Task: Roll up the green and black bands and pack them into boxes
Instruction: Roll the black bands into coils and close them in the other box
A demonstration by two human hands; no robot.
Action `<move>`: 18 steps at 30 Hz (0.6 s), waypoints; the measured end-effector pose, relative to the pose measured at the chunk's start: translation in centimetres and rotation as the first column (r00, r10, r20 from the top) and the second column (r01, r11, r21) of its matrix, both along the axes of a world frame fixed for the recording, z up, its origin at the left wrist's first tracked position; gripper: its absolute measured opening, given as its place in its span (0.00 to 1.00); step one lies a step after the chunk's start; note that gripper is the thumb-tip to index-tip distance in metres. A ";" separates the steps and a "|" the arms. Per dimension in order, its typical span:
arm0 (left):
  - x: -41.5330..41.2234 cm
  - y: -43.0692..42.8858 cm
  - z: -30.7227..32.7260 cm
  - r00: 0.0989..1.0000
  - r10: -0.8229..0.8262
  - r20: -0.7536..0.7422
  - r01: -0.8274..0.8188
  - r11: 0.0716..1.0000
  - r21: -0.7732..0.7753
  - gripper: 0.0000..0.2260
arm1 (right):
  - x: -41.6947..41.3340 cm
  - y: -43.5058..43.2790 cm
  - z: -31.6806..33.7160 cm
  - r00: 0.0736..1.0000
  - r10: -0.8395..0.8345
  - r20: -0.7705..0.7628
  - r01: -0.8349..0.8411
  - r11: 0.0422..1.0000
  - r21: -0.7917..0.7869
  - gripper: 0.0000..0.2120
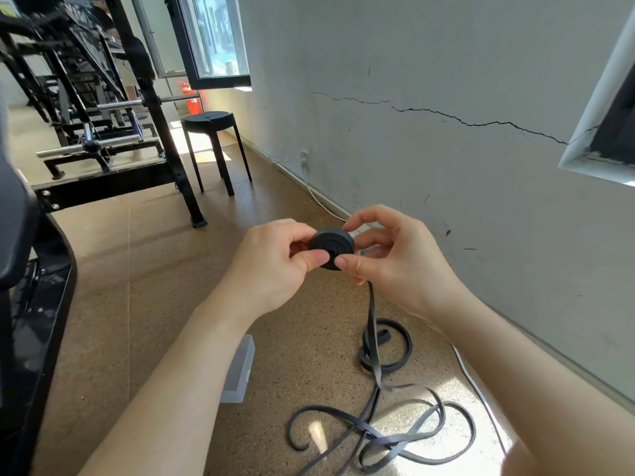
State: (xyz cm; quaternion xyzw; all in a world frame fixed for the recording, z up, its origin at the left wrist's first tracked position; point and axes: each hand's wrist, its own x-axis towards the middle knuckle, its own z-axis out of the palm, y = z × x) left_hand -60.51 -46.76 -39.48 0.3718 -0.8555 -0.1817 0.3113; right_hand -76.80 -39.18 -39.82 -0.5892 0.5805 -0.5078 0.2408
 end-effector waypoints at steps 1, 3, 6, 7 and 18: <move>-0.1 0.1 -0.1 0.994 -0.007 -0.107 0.018 0.995 0.097 0.05 | 0.0 0.0 0.1 0.998 -0.006 0.067 0.007 1.000 -0.011 0.16; -0.5 0.7 -0.3 0.920 -0.025 -0.392 0.179 0.915 0.361 0.07 | 0.0 -0.1 0.1 0.973 -0.008 0.230 0.016 0.999 -0.030 0.15; -1.4 1.3 -0.6 0.762 0.081 -0.643 0.382 0.745 0.547 0.12 | 0.2 -0.2 0.1 0.893 0.014 0.449 0.003 0.999 -0.037 0.15; -1.8 1.5 -0.7 0.728 0.130 -0.673 0.405 0.711 0.575 0.12 | 0.2 -0.2 0.1 0.871 0.028 0.490 -0.009 0.999 -0.042 0.16; -1.5 0.9 -0.5 0.809 0.186 -0.558 0.135 0.865 0.484 0.07 | -1.4 0.4 0.4 0.989 0.087 0.120 -0.112 0.968 0.224 0.22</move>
